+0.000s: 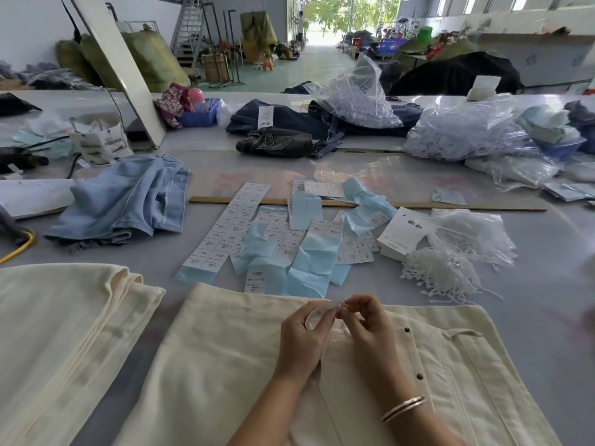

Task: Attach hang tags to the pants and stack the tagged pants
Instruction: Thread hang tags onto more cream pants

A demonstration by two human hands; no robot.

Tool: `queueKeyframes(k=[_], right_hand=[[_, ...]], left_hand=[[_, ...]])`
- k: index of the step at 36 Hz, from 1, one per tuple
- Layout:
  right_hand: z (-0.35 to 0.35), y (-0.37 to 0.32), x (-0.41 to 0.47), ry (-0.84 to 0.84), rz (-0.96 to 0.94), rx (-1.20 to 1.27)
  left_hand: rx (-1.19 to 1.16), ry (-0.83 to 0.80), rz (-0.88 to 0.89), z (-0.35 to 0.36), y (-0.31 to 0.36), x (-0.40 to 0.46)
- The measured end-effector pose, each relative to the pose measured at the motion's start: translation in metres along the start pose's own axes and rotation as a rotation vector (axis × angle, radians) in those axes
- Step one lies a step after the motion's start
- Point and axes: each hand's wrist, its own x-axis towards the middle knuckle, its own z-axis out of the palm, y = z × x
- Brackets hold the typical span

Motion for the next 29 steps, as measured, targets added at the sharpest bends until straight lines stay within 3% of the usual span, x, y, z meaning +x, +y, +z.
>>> queueKeyframes(k=[11,29], right_hand=[[-0.0001,0.0026,0.0015,0.007,0.011,-0.008],[-0.0019,0.0078,0.0038,0.055,0.038,0.039]], left_hand=[[0.056,-0.125,-0.025,0.0003,0.0009,-0.0009],[0.034,-0.157,-0.003,0.0003,0.0068,-0.0022]])
